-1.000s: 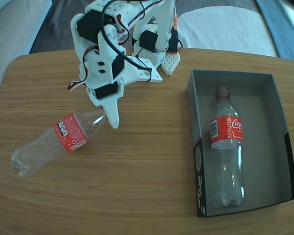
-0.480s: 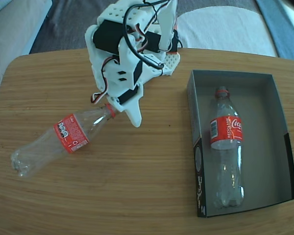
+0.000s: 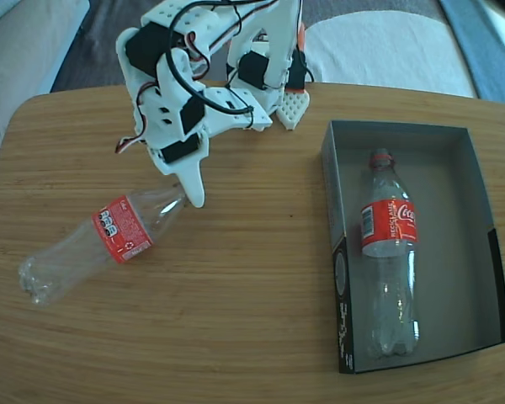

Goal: Grasp the bottles and put them in the box.

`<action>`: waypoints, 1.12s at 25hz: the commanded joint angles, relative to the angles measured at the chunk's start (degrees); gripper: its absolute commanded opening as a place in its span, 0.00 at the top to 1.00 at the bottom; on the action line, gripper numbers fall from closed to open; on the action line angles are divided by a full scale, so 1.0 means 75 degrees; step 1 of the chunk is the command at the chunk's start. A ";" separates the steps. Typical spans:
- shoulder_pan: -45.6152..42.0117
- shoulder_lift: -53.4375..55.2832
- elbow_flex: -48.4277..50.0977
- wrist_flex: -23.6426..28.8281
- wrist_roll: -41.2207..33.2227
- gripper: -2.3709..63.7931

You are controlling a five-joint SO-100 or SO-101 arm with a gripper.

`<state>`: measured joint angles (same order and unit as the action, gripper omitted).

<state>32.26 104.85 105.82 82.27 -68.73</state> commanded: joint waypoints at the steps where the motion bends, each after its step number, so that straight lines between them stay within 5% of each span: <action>1: 0.0246 0.0223 -0.0164 0.0094 -0.0059 0.42; 14: -0.0117 0.0211 0.0246 0.0645 -0.0059 0.41; 17: -0.0293 0.0211 0.0316 0.0621 -0.0059 0.29; 20: -0.0527 0.0211 0.0598 0.0340 -0.0059 0.18; 28: -0.0820 0.0199 0.1441 -0.0773 -0.0059 0.18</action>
<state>26.46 104.85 116.98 78.57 -68.73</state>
